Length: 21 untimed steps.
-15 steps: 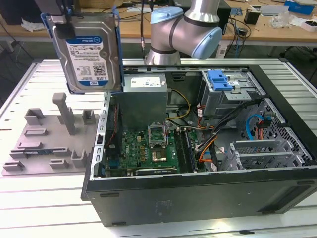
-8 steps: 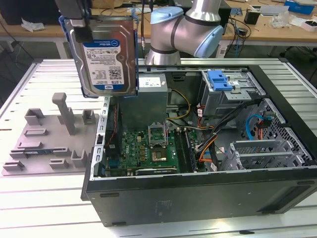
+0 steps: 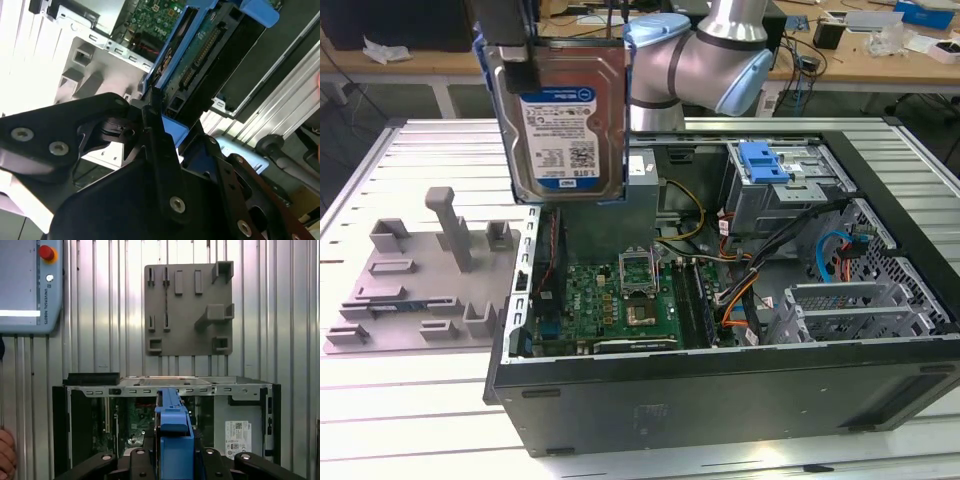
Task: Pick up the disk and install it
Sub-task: 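Pick up the disk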
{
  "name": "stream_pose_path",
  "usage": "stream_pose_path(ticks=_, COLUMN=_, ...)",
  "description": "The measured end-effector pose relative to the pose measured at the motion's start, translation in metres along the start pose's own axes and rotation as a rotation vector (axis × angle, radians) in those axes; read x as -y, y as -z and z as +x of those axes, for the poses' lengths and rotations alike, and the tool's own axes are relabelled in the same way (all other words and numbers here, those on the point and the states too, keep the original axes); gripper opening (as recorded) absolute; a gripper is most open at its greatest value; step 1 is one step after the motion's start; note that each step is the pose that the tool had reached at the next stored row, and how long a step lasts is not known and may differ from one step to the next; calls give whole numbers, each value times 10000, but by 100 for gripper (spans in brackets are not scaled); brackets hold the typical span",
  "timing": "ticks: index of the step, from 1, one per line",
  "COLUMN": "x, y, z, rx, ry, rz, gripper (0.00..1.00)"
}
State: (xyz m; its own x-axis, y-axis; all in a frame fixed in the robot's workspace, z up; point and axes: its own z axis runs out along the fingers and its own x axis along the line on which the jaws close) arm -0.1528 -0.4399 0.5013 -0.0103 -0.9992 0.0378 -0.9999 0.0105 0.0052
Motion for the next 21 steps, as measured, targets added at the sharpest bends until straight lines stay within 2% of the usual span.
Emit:
stream_pose_path(ticks=2, x=58, y=-1, z=24, rx=0, ry=1, rz=0, gripper=36)
stream_pose_path(ticks=4, x=180, y=-2, z=72, rx=0, ry=0, rz=0, gripper=36)
stream_pose_path(ticks=10, x=378, y=-4, z=148, rx=0, ry=1, rz=0, gripper=36)
stream_pose_path(ticks=18, x=734, y=-7, z=289, rx=0, ry=1, rz=0, gripper=36)
stream_pose_path(ticks=21, x=833, y=-8, z=328, rx=0, ry=0, rz=0, gripper=36)
